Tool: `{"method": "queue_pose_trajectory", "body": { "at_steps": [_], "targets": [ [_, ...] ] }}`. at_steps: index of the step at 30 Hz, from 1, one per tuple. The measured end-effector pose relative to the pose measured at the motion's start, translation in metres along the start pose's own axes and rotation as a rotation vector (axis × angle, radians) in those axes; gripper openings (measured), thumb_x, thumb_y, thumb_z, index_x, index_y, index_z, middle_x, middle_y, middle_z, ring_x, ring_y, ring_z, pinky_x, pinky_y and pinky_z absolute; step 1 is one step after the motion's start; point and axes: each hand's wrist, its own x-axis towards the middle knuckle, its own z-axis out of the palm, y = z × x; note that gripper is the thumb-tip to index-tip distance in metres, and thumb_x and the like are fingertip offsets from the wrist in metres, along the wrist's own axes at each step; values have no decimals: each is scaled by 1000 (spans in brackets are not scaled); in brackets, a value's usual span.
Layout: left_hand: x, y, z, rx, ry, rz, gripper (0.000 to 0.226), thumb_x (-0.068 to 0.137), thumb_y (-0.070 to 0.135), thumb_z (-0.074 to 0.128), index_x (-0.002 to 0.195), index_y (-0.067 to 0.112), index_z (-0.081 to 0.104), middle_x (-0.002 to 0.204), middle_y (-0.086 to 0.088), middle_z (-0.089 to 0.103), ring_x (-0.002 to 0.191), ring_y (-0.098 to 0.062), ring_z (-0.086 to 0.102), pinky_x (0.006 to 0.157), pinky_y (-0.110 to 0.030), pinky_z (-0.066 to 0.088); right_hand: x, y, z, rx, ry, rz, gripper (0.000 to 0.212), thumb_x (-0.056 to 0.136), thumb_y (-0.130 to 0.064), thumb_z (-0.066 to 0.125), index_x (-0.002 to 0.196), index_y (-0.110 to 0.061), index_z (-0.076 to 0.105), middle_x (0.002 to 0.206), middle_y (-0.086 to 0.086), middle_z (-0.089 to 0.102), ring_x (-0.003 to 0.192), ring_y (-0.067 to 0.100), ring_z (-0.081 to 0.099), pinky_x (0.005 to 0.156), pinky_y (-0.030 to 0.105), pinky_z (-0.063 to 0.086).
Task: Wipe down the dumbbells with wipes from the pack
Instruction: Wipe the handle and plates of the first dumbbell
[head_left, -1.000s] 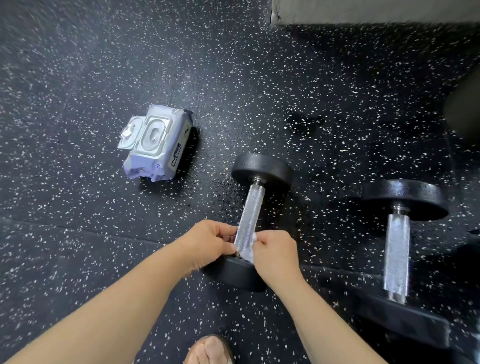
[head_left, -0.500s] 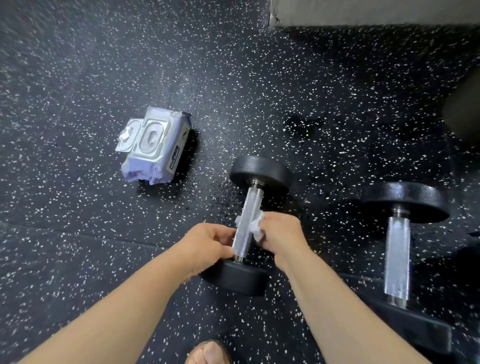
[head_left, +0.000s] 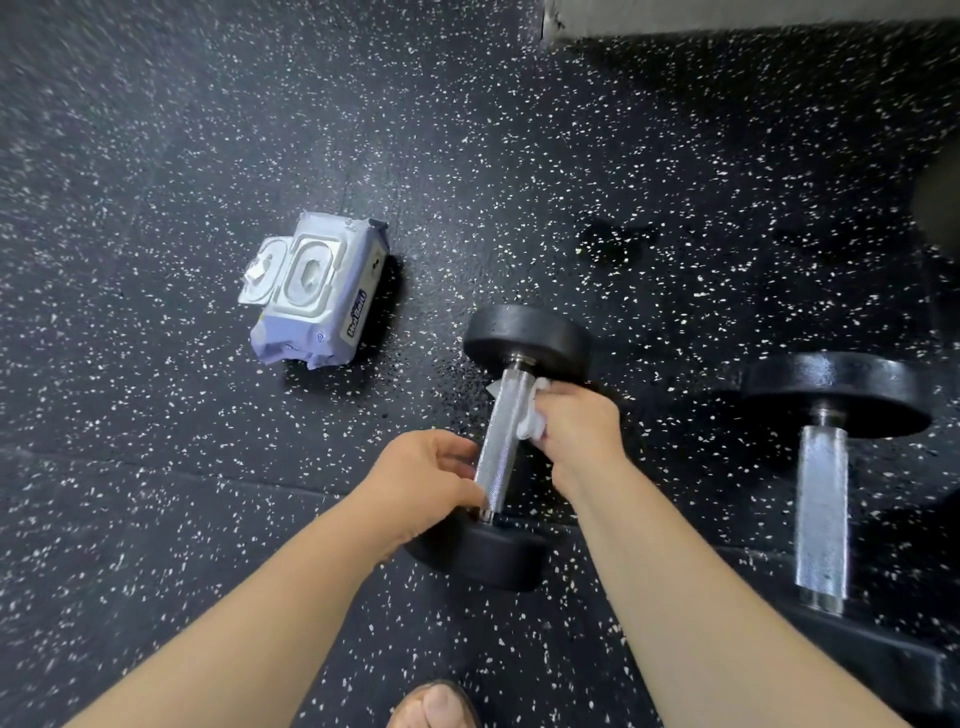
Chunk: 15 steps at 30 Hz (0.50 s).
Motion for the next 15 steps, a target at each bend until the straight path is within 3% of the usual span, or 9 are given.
{"method": "queue_pose_trajectory", "body": {
  "at_steps": [2, 5, 8, 10, 12, 13, 15],
  "targets": [
    [2, 2, 2, 66, 18, 45, 47, 50, 19, 80, 94, 30, 70, 84, 9, 75, 87, -17, 71, 92, -41, 53, -18, 13, -5, -136, -77, -14, 25, 59, 5, 58, 78, -3, 72, 74, 17, 72, 61, 25, 61, 64, 32, 51],
    [8, 6, 4, 214, 79, 91, 55, 34, 51, 70, 85, 32, 68, 79, 10, 74, 83, -19, 70, 89, -45, 51, -45, 30, -16, -374, -252, 47, 23, 70, 10, 54, 68, -3, 73, 63, 14, 63, 58, 19, 52, 59, 29, 44],
    [7, 16, 5, 352, 178, 122, 48, 47, 54, 72, 79, 20, 62, 71, 2, 68, 72, -21, 67, 75, -39, 53, -39, 25, -13, -312, -257, 38, 30, 77, 12, 50, 60, -5, 67, 54, 11, 54, 44, 12, 46, 47, 18, 38],
    [8, 23, 6, 392, 235, 133, 39, 65, 47, 76, 69, 15, 53, 63, 2, 57, 61, -19, 57, 58, -30, 44, -24, 18, -4, -207, -157, 22, 29, 84, 11, 49, 69, -7, 65, 54, 10, 55, 36, 7, 46, 39, 16, 38],
    [9, 25, 8, 411, 277, 140, 37, 76, 39, 74, 66, 17, 46, 60, 3, 48, 58, -17, 47, 56, -28, 36, -7, 13, 5, -77, -117, 33, 23, 87, 7, 53, 79, -9, 68, 72, 13, 65, 57, 15, 60, 59, 26, 55],
    [10, 25, 9, 399, 278, 153, 34, 80, 35, 72, 66, 18, 46, 59, 4, 46, 58, -17, 45, 57, -28, 36, -4, 11, 9, -57, -120, 44, 21, 87, 7, 54, 81, -8, 69, 78, 14, 67, 67, 21, 63, 70, 33, 56],
    [11, 23, 13, 372, 261, 182, 29, 84, 28, 68, 66, 23, 46, 58, 6, 45, 59, -16, 45, 60, -28, 38, -4, 8, 11, -60, -119, 39, 19, 87, 7, 55, 86, -3, 71, 79, 17, 70, 69, 25, 64, 70, 35, 57]
  ]
}}
